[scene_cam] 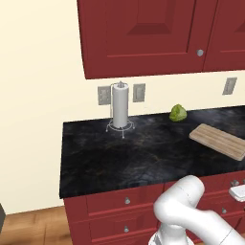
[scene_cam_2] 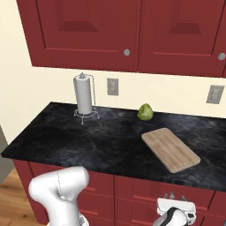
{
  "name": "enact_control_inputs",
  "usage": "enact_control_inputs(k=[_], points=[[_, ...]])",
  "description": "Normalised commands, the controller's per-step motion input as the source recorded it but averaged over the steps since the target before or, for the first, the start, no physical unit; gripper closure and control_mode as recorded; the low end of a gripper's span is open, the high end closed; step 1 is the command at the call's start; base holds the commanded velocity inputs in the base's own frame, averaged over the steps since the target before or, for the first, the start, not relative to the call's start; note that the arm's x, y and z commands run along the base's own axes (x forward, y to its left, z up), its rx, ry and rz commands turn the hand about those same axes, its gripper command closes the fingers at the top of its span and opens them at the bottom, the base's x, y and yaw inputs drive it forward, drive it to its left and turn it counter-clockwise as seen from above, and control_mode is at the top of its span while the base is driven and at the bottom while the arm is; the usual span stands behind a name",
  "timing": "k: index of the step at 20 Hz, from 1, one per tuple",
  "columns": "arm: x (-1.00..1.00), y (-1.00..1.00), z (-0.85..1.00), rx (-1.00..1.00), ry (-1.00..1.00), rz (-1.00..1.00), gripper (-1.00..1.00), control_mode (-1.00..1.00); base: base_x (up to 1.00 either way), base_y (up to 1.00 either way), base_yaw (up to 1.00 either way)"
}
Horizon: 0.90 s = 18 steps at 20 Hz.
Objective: Open the drawer on the right and place the cutting tools on the cutting board.
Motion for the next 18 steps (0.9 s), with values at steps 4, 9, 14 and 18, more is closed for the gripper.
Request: enact_control_inputs(k=[4, 9, 14, 18], points=[[0.0, -0.04, -0.67, 0.0, 0.0, 0.01, -1.0, -1.0, 0.0, 0.0, 0.0], [0.04, 0.01, -0.2, 0.0, 0.0, 0.0, -1.0, -1.0, 0.0, 0.0, 0.0], [0.12, 0.08, 0.19, 0.0, -0.01, -0.04, -1.0, -1.0, 0.0, 0.0, 0.0], [0.0, 0.0, 0.05, 0.0, 0.0, 0.0, -1.0, -1.0, 0.0, 0.0, 0.0]])
